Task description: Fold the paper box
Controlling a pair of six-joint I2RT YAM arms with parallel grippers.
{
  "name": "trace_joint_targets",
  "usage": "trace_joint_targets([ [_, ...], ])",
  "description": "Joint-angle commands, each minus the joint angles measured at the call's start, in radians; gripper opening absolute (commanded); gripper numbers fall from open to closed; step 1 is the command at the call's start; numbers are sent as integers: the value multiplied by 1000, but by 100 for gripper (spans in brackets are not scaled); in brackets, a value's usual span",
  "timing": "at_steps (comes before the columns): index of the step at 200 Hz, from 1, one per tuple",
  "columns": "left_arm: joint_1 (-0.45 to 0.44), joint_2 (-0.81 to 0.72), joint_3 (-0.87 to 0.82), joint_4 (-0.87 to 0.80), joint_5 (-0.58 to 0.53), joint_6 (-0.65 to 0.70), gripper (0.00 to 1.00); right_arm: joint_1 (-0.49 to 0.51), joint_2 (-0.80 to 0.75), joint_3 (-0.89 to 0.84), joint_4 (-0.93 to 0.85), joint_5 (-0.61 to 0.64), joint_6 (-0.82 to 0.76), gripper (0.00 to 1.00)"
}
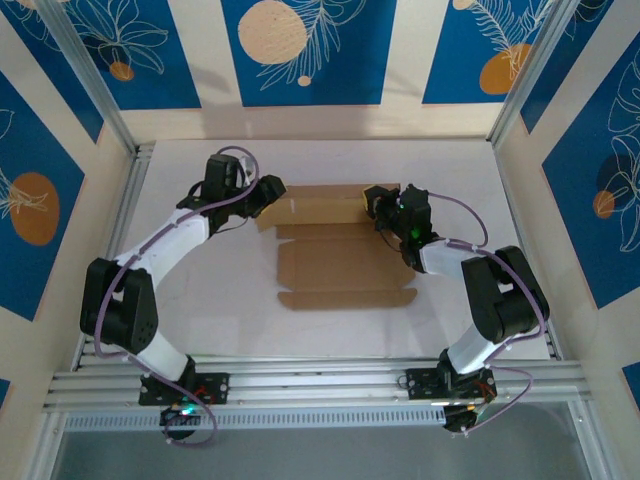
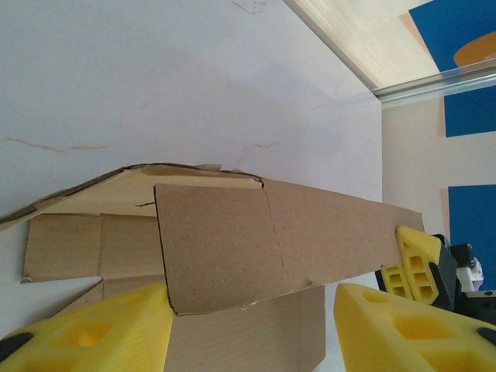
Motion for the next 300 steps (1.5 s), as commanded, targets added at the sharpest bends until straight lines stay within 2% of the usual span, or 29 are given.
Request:
trace_joint_targets([
  [1, -3, -36, 58, -76, -25, 72, 57, 28, -23, -10, -34, -21, -35, 9],
  [25, -4, -46, 79, -147, -41, 113, 56, 38, -23, -10, -40, -12, -37, 9],
  [80, -21, -48, 105, -192, -52, 152, 55, 54, -17, -3, -47, -1, -41, 9],
  [122, -20, -62, 155, -319, -157, 274, 55, 54, -30, -7, -60, 5, -42, 9],
  [173, -17, -64, 188, -382, -200, 325, 56, 58, -37, -9, -69, 12, -42, 11],
  [208, -41, -45, 193, -326, -113, 285, 56, 66, -37, -7, -72, 15, -43, 11],
  [272, -65, 28, 205, -261, -47, 180, 57, 71, -45, -1, -84, 18, -42, 11],
  [300, -67, 26, 180, -265, -51, 165, 57, 72, -42, 2, -88, 17, -41, 11],
])
